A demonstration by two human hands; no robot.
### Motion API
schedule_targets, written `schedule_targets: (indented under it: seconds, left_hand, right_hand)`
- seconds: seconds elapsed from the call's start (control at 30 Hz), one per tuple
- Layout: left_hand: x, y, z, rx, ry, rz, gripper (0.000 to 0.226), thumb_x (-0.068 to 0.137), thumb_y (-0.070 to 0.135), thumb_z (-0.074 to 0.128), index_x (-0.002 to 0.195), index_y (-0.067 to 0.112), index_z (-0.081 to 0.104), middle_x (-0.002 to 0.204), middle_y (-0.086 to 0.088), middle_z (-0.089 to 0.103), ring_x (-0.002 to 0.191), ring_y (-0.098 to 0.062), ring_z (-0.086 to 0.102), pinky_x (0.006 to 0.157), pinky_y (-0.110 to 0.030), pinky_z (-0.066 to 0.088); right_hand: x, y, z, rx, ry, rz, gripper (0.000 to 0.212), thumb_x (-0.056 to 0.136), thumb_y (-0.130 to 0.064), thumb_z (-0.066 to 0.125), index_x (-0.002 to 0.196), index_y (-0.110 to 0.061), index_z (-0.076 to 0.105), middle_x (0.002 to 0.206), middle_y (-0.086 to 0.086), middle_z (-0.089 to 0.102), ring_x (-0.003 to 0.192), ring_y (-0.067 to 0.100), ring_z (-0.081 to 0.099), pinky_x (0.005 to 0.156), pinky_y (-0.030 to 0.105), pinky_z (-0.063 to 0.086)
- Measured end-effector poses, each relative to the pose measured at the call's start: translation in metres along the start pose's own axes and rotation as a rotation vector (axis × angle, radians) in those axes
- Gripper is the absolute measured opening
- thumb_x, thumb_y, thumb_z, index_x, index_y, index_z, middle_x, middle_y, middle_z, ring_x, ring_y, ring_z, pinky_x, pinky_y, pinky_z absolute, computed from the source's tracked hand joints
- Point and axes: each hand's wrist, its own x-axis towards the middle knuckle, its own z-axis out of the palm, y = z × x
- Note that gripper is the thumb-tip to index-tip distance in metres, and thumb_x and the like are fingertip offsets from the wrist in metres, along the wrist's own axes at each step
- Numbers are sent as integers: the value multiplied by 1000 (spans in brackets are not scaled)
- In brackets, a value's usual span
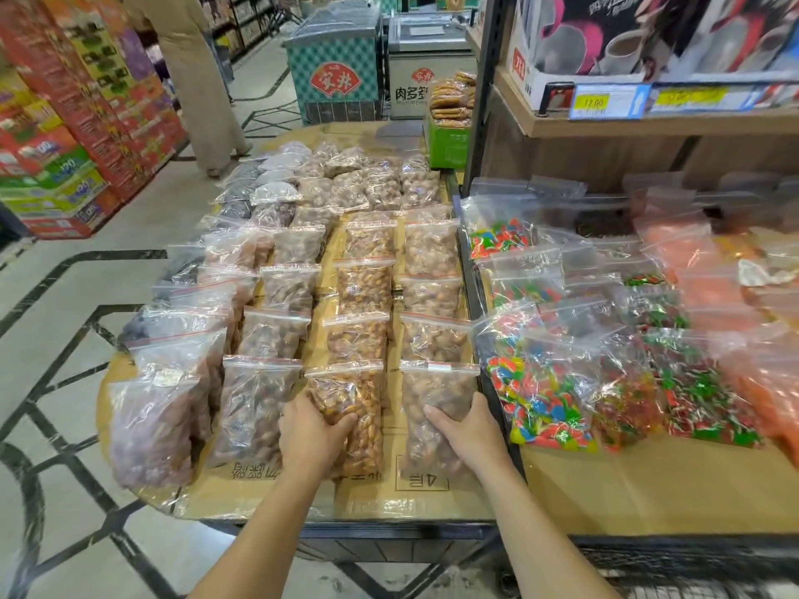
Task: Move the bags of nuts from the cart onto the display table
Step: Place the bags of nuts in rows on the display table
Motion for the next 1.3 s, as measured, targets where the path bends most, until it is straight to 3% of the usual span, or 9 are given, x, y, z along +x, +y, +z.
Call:
schedule_targets:
  seconds: [0.17, 0.33, 0.5, 0.63, 0.77, 0.97, 1.07, 1.17, 1.3]
  left_hand:
    - [-26, 41, -3, -18, 37, 210, 67, 99, 38, 70, 154, 12, 41, 145, -8, 48, 132, -22, 48, 114, -42, 44]
    - [-37, 79, 13, -166, -239, 250, 22, 104, 25, 64, 122, 18, 54, 103, 14, 65, 88, 3, 62, 76, -14, 49]
    - [-45, 97, 32, -192, -334, 242, 47, 106, 21, 58, 149, 9, 45, 138, 1, 60, 124, -17, 58, 107, -33, 46]
    - [-50, 96, 41, -202, -353, 197, 44, 107, 14, 55, 149, 11, 45, 126, 6, 58, 107, -10, 53, 94, -21, 42]
    - [-49, 90, 43, -226, -350, 155, 28, 104, 12, 58, 129, 19, 52, 107, -1, 70, 92, -17, 64, 99, -40, 56]
    - [-41, 104, 33, -238, -316, 125, 26, 102, 22, 64, 123, 15, 51, 116, 3, 65, 102, -16, 60, 91, -27, 48]
    - [-25, 109, 36, -289, -299, 125, 60, 96, 39, 64, 142, 6, 46, 128, -7, 69, 112, -24, 69, 103, -42, 56]
    - [-20, 129, 23, -347, -312, 102, 60, 107, 31, 57, 157, 7, 35, 148, -6, 54, 130, -25, 55, 112, -38, 44]
    - [-5, 146, 19, -370, -360, 103, 61, 109, 25, 56, 162, 8, 32, 154, -4, 49, 130, -20, 51, 109, -32, 40]
  right_hand:
    - [2, 0, -11, -28, 16, -48, 90, 99, -61, 64, 168, -14, 29, 168, 5, 43, 152, 28, 44, 122, 46, 41]
    - [6, -5, -22, -3, 45, -30, 72, 109, -52, 53, 168, -17, 30, 167, 5, 46, 151, 26, 47, 121, 46, 43]
    - [9, -12, -27, -93, -29, -12, 57, 113, -40, 49, 162, -12, 40, 159, 6, 53, 145, 27, 52, 108, 34, 43]
    - [13, -15, -27, -152, -56, -37, 47, 110, -46, 48, 151, -22, 51, 147, 2, 63, 131, 25, 62, 105, 38, 51]
    - [21, -8, -29, -169, -125, -78, 24, 107, -44, 53, 122, -27, 58, 121, 0, 69, 109, 20, 66, 98, 46, 57]
    - [20, -18, -42, -154, -86, -82, 51, 109, -44, 55, 151, -16, 53, 147, 4, 62, 135, 25, 60, 105, 34, 48]
    - [35, -26, -46, -135, -31, -62, 54, 107, -49, 53, 148, -13, 54, 146, 8, 63, 131, 27, 62, 109, 42, 51]
    - [48, -41, -47, -114, -51, -41, 65, 110, -46, 50, 163, -11, 40, 160, 9, 52, 147, 29, 51, 118, 43, 42]
    - [62, -58, -41, -96, -74, -36, 52, 107, -46, 53, 153, -21, 54, 143, 0, 66, 132, 24, 62, 111, 42, 50]
